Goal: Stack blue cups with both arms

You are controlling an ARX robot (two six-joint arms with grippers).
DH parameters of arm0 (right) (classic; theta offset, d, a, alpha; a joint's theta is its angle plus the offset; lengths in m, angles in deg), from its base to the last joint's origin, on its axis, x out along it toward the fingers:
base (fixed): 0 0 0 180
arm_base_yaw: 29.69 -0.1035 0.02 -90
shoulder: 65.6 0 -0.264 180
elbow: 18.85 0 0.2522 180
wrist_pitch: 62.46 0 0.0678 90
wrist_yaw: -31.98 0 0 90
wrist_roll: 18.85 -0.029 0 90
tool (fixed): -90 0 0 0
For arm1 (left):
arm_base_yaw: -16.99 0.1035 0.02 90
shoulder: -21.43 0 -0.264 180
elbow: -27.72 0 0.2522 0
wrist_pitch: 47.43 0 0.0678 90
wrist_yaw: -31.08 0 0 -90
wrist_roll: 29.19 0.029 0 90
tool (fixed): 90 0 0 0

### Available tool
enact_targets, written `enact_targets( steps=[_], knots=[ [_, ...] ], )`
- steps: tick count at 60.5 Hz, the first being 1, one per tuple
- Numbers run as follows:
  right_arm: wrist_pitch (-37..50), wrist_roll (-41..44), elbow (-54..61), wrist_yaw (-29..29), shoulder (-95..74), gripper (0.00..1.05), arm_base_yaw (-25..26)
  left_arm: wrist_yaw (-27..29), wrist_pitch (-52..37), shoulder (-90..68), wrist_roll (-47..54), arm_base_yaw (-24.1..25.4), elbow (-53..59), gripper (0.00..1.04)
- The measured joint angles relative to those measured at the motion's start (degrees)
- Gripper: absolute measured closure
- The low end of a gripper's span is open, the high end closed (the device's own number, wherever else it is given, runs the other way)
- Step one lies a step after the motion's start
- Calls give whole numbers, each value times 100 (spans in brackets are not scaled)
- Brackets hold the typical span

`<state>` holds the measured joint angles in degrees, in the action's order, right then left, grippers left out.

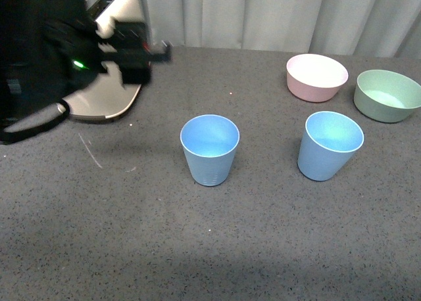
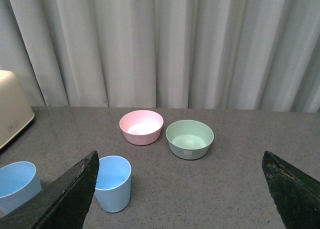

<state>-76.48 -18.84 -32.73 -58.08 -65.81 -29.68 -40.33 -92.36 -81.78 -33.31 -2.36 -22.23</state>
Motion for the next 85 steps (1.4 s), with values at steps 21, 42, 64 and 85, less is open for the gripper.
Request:
enact_targets(
  steps=[21, 42, 64, 85],
  knots=[
    [0, 0, 0, 0, 0, 10, 0, -706, -839, 1753, 323, 739, 1880, 101],
    [0, 0, 0, -2, 0, 10, 0, -1231, -122, 3580, 363, 1292, 2946, 101],
    [0, 0, 0, -2, 0, 10, 0, -1818, 1091, 5259, 369, 1917, 3410, 101],
    [0, 0, 0, -2, 0, 10, 0, -1858, 2618, 7018, 369, 1921, 3508, 101]
  ],
)
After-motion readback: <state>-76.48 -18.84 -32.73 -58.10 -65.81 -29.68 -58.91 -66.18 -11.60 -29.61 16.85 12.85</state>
